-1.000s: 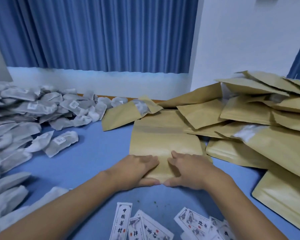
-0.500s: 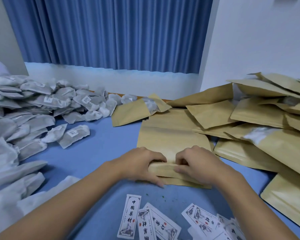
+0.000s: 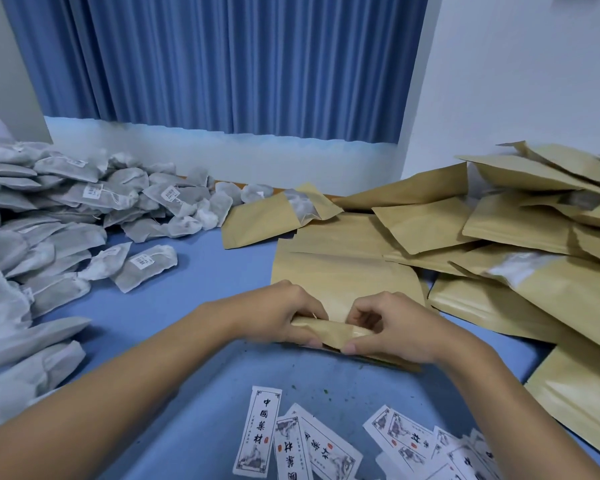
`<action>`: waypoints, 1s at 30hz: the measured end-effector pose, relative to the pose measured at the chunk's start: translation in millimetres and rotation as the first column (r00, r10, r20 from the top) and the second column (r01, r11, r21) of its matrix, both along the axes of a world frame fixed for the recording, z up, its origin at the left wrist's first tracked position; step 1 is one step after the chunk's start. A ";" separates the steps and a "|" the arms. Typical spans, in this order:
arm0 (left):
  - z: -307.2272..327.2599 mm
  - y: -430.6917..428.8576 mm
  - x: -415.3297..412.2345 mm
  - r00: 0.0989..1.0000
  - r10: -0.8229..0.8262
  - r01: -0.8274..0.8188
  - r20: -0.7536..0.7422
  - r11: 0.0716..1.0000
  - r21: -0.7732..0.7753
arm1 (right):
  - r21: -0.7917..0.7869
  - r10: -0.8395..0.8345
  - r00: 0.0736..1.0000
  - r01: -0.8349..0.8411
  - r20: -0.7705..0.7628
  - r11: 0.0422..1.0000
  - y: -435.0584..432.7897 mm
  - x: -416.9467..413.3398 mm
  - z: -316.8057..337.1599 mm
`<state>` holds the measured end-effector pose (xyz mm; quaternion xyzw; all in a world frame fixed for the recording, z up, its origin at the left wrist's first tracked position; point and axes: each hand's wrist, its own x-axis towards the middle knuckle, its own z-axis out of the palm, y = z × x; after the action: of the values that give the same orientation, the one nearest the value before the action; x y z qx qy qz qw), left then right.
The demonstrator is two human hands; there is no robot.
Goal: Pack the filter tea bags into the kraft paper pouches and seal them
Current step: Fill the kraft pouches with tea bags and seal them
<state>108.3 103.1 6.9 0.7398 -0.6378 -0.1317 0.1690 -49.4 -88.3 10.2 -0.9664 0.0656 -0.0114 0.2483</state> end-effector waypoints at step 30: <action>-52.4 -20.5 -83.6 0.338 0.112 -0.682 -0.934 0.713 -0.161 | 0.771 -0.047 0.990 -0.073 0.133 0.633 17.3 2.7 -25.3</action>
<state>24.7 82.6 -45.5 0.6194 -0.2495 -0.2615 0.6969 -46.7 -71.0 -15.2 -0.7640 0.0394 -0.0483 0.6422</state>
